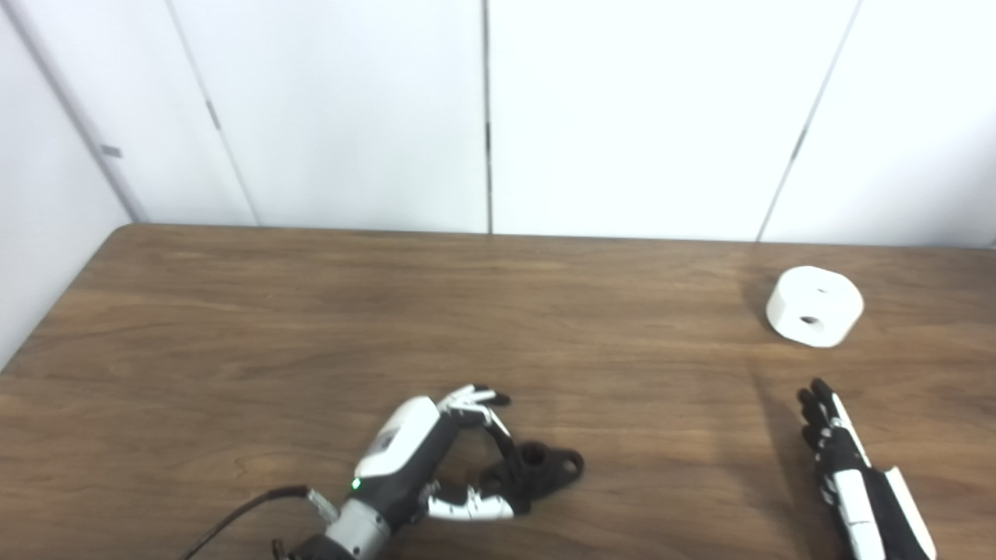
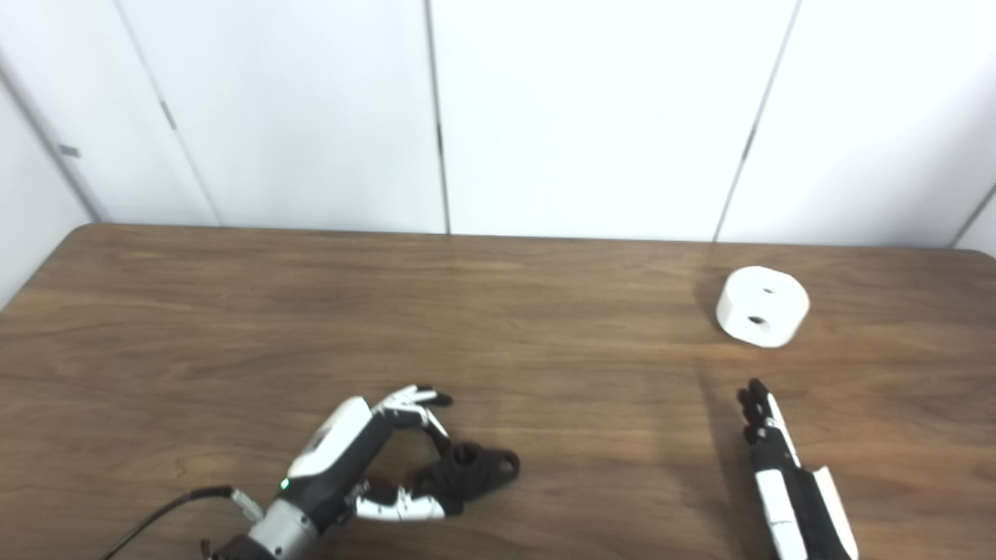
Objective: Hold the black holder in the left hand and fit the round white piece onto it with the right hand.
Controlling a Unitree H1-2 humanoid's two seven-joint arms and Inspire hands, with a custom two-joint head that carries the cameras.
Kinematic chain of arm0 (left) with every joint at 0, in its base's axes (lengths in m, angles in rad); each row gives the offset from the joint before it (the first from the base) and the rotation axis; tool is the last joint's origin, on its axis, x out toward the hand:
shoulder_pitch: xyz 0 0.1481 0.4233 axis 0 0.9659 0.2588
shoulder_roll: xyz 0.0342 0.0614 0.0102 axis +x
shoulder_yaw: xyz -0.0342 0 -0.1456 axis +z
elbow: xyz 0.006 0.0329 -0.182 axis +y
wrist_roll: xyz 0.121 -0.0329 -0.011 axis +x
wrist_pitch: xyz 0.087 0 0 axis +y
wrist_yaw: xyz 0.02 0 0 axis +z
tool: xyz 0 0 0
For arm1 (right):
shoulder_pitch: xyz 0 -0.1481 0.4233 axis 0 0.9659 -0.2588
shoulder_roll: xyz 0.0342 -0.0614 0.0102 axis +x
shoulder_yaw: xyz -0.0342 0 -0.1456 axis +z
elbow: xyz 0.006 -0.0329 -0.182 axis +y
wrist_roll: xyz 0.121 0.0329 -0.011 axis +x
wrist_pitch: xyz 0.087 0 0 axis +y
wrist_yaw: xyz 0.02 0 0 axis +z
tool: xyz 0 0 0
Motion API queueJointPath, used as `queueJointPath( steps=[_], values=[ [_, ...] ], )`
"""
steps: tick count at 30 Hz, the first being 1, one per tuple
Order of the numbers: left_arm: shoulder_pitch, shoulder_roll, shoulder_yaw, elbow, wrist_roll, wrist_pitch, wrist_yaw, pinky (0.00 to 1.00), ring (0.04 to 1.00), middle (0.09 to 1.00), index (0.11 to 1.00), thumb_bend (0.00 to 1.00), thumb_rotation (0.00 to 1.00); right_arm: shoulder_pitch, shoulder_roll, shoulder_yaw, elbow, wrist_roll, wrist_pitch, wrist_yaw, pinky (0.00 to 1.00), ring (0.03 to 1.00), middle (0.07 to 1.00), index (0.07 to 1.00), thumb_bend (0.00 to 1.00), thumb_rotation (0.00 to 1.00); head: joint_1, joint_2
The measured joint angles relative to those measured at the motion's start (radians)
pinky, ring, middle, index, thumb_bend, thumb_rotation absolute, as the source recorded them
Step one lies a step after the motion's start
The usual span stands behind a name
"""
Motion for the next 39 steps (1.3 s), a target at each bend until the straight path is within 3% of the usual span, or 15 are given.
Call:
queueJointPath(
  steps=[10, 15, 31, 39],
  values=[
    [0.026, 0.04, -0.039, -0.06, 0.009, 0.015, -0.08, 0.93, 0.951, 0.875, 0.49, 0.51, 0.05, 0.011, 0.001, 0.025, -0.031, -0.008, 0.046, -0.036, 1.0, 1.0, 0.971, 1.0, 0.61, 1.0, -0.035, 0.048],
    [0.02, 0.046, -0.049, -0.078, 0.061, 0.037, -0.112, 0.95, 0.948, 0.869, 0.49, 0.51, 0.05, 0.013, 0.001, 0.032, -0.038, -0.008, 0.056, -0.042, 1.0, 1.0, 0.972, 1.0, 0.61, 1.0, -0.044, 0.066],
    [0.02, 0.047, -0.096, -0.083, 0.249, 0.036, -0.125, 0.93, 0.915, 0.839, 0.489, 0.52, 0.05, 0.017, -0.002, 0.031, -0.072, 0.007, 0.11, -0.044, 1.0, 1.0, 0.969, 1.0, 0.62, 1.0, -0.045, 0.08],
    [0.015, 0.042, -0.107, -0.083, 0.32, 0.032, -0.123, 0.91, 0.898, 0.826, 0.489, 0.52, 0.05, 0.019, -0.007, 0.015, -0.081, 0.07, 0.118, -0.032, 1.0, 1.0, 0.973, 1.0, 0.56, 1.0, -0.052, 0.071]
  ],
)
